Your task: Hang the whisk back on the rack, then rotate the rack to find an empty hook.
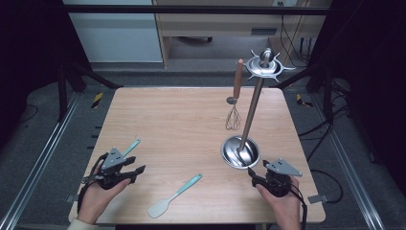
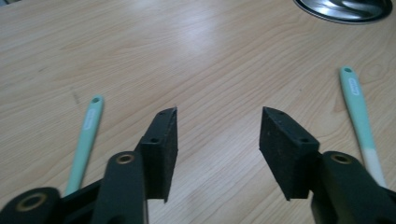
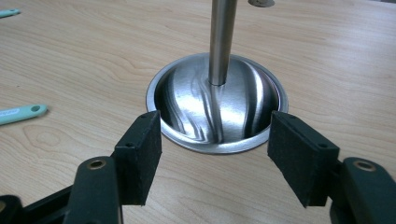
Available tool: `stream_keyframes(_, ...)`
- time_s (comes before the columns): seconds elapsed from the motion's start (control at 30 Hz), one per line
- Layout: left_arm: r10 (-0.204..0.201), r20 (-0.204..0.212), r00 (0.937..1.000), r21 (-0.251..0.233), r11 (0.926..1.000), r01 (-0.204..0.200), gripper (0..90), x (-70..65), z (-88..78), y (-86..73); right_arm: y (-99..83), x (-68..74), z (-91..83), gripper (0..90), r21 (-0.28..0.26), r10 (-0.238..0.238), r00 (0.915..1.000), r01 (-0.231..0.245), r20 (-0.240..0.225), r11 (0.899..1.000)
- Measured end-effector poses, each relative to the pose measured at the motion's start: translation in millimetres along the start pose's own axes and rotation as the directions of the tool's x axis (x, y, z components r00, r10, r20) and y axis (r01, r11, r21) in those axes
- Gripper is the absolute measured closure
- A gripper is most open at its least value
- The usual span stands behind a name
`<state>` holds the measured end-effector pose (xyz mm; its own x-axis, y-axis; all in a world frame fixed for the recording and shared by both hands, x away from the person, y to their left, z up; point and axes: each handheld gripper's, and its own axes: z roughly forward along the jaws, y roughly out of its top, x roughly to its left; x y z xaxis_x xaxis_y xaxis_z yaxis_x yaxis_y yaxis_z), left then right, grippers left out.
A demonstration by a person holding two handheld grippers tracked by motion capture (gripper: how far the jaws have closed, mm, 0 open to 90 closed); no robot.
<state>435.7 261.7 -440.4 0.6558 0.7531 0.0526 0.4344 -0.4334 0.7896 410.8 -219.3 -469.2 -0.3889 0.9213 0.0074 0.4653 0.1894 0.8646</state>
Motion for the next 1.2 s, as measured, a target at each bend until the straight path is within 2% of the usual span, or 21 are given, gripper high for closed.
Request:
stream_keyframes(0.13,0.033,0.035,0.9989,0.03,0.999,-0.034,60.3,-12.4,10.3,9.5,-1.2,-1.5,0.8,34.0,0.007,0.0,1.0,0.0,0.004,1.0)
stream_keyframes(0.23,0.067,0.063,0.9957,0.064,0.9954,-0.071,67.5,-23.0,20.1,19.5,-1.6,-1.7,1.3,33.7,0.014,0.001,1.0,-0.001,0.006,1.0)
stream_keyframes(0.37,0.113,0.106,0.9879,0.099,0.9874,-0.123,77.5,-37.8,34.7,34.4,-1.8,-2.4,0.8,33.6,0.016,-0.004,1.0,0.004,0.008,1.0)
stream_keyframes(0.53,0.155,0.146,0.9771,0.151,0.9726,-0.177,89.4,-50.8,54.1,51.0,-2.3,-4.2,0.4,33.6,0.02,0.0,1.0,0.0,0.007,1.0)
stream_keyframes(0.67,0.169,0.164,0.9719,0.183,0.9629,-0.198,90.0,-62.0,69.2,60.5,-2.5,-4.9,0.1,33.6,0.023,0.003,1.0,-0.003,0.008,1.0)
stream_keyframes(0.73,0.183,0.179,0.9666,0.202,0.9549,-0.218,90.0,-68.6,75.6,64.5,-2.8,-5.1,0.1,33.6,0.022,-0.001,1.0,0.0,0.006,1.0)
stream_keyframes(0.77,0.189,0.187,0.9639,0.212,0.9504,-0.228,90.0,-71.9,78.9,66.2,-2.9,-5.0,0.3,33.6,0.023,-0.003,1.0,0.003,0.005,1.0)
stream_keyframes(0.83,0.204,0.212,0.9557,0.245,0.9355,-0.254,90.0,-76.3,85.4,69.6,-2.7,-4.4,0.8,33.5,0.028,-0.006,1.0,0.006,0.002,1.0)
stream_keyframes(0.97,0.211,0.226,0.951,0.273,0.9234,-0.27,90.0,-83.5,95.3,74.0,-2.6,-4.1,0.7,33.6,0.028,-0.015,0.9999,0.015,0.001,0.999)
stream_keyframes(1.1,0.235,0.235,0.9431,0.291,0.9088,-0.299,90.0,-92.2,101.1,75.0,-2.5,-4.6,0.6,33.6,0.029,-0.011,0.9999,0.011,0.0,1.0)
stream_keyframes(1.17,0.239,0.234,0.9423,0.293,0.907,-0.303,90.0,-95.4,103.8,74.2,-2.7,-4.9,0.9,33.5,0.032,-0.012,0.9999,0.012,-0.001,0.999)
stream_keyframes(1.2,0.244,0.239,0.94,0.299,0.9026,-0.31,90.0,-96.2,104.8,74.2,-2.8,-4.9,0.7,33.6,0.033,-0.011,0.9999,0.011,-0.001,0.999)
